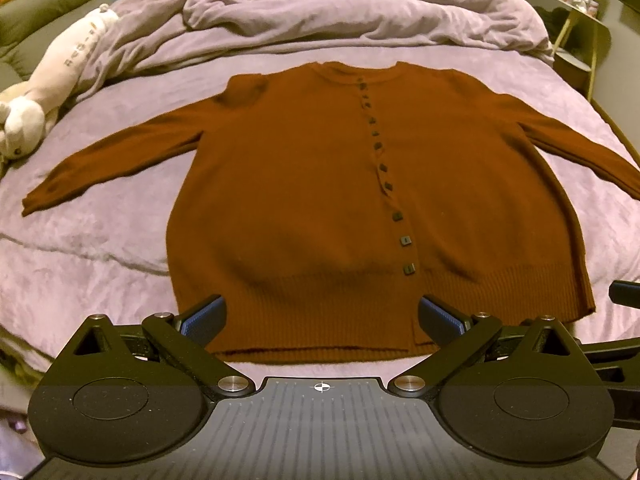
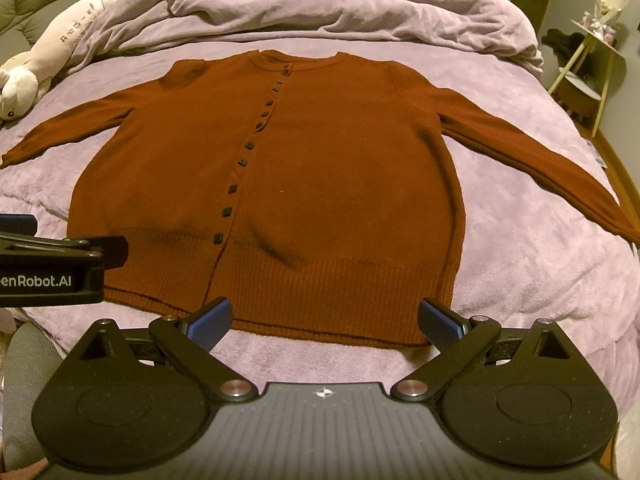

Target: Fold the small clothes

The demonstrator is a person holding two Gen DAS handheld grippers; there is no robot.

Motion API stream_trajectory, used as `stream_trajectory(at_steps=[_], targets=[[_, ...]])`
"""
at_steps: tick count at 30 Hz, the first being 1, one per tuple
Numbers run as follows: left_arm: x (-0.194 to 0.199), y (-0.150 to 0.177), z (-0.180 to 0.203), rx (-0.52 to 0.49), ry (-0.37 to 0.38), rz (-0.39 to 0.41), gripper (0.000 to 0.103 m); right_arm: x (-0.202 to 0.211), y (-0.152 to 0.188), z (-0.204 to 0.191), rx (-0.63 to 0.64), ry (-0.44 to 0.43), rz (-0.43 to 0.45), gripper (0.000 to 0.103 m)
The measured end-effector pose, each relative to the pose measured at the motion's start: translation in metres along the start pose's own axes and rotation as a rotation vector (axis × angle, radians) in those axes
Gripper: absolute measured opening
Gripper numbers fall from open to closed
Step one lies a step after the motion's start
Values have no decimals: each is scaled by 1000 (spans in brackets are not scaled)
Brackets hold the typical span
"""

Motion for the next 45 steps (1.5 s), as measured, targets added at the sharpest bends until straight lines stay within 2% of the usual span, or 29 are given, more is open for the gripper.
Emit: stream_trajectory(at_steps=[45], targets=[[-6,5,2,18,8,-28,103,0,4,5,-35,0,9,99]])
Point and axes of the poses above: each gripper's, at about its wrist camera, not at the fingertips, and x roughly against the way its jaws point, z to its right, y to its underside, the point moved 7 cm from there along -x, roughly the way its jaws point, and after that the axes turned 8 degrees about z, right-handed, at the moved point
